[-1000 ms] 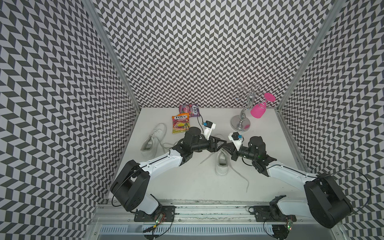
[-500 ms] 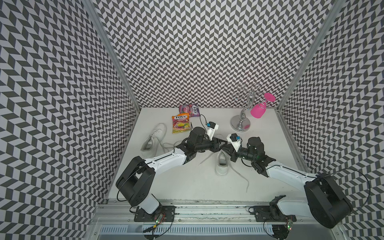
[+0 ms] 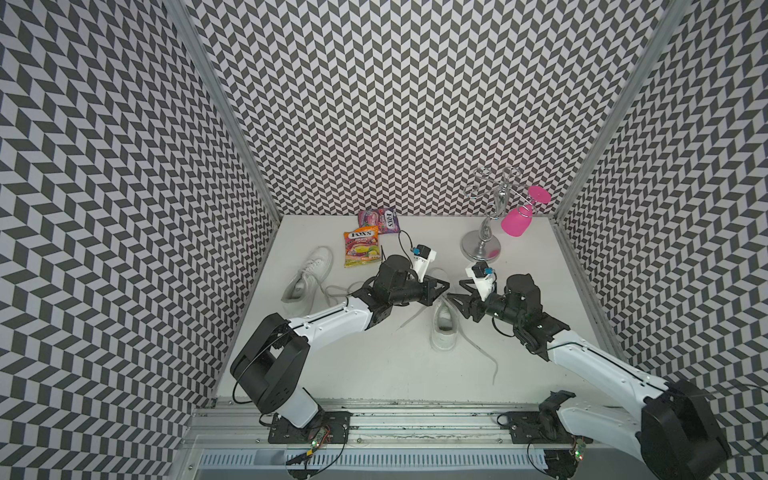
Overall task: Tie the shoes
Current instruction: Cross the shoelace with the shoelace.
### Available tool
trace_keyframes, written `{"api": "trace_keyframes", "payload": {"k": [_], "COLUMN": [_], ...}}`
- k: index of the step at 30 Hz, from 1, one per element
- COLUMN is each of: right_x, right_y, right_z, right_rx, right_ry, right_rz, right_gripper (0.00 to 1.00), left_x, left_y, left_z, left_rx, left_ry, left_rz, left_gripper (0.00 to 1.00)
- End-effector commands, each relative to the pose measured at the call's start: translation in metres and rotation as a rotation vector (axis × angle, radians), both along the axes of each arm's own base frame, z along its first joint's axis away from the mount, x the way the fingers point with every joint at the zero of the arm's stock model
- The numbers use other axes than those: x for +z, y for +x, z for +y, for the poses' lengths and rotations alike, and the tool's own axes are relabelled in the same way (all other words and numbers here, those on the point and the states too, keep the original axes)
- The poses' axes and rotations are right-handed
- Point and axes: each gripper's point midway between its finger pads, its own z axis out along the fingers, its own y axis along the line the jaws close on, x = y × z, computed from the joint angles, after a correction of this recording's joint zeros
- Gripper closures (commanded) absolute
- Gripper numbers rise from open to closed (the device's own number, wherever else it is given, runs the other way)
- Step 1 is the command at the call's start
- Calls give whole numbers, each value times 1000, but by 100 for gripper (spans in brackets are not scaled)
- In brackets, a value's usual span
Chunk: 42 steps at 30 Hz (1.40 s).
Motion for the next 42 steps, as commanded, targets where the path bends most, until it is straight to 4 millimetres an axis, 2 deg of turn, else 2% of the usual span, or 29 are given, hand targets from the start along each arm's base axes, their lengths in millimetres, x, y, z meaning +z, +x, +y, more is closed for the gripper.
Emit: {"api": "trace_keyframes", "payload": {"k": [1,4,8,12,17,23,27,34,37,42], "right_x": [-33,-51,-85,-100,-101,-79,-101,-119,-120,-116], "right_y": [-9,-14,-17,-20,-23,-17,-27,-39,-44,-40], "right_z": [-16,-15,-22,-35,-44,-46,-51,-24,-14,-7], "right_rx": [-87,-88,-153,-260,-322,-331,-367,-293,-259,-236], "right_ry": [6,20,3,22,39,59,44,-8,-14,-19], "right_rz": [149,235,379,450,431,372,446,500,500,470], "right_gripper": [32,32,40,43,42,38,39,41,41,40], "left_x": [8,5,4,4,3,-1,0,0,0,1], "left_y": [-1,1,4,5,6,5,6,7,8,9], "left_z": [9,14,19,20,20,18,20,22,24,24], "left_rx": [15,30,47,47,46,31,34,38,43,45], "left_ry": [-5,-2,-3,-1,0,1,1,2,2,2], "left_rz": [-28,-18,-16,-16,-16,-7,-10,-14,-13,-13], "left_gripper": [100,100,100,100,100,100,100,100,100,100]}}
